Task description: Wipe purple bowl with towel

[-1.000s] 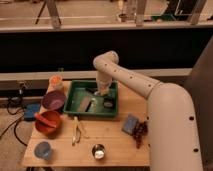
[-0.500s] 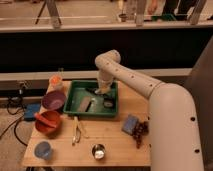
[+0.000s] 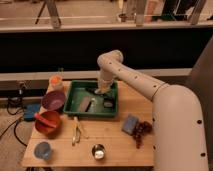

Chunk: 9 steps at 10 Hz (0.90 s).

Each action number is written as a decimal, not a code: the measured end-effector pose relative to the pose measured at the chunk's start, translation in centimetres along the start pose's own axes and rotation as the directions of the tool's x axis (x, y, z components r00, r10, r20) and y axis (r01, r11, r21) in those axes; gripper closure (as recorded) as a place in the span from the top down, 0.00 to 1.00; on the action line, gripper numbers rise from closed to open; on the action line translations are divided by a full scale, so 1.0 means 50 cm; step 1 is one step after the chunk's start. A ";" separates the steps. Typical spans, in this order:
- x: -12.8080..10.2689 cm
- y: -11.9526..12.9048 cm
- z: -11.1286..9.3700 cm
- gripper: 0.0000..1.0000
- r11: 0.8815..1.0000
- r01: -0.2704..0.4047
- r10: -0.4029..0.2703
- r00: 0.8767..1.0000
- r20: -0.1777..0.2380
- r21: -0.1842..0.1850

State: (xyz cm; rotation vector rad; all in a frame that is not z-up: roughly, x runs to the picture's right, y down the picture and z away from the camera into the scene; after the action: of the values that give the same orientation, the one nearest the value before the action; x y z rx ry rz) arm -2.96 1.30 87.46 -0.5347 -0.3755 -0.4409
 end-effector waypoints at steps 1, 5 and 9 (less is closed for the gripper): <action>-0.040 -0.014 0.001 0.00 0.998 0.054 -0.055 0.998 0.026 0.014; -0.236 -0.082 0.018 0.00 0.956 0.274 -0.286 0.950 0.125 0.104; -0.416 -0.124 0.032 0.00 0.864 0.465 -0.497 0.847 0.186 0.192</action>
State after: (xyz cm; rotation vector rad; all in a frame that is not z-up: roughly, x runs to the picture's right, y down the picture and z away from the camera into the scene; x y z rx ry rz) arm -23.83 3.69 81.88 -0.3484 -0.7687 -0.8384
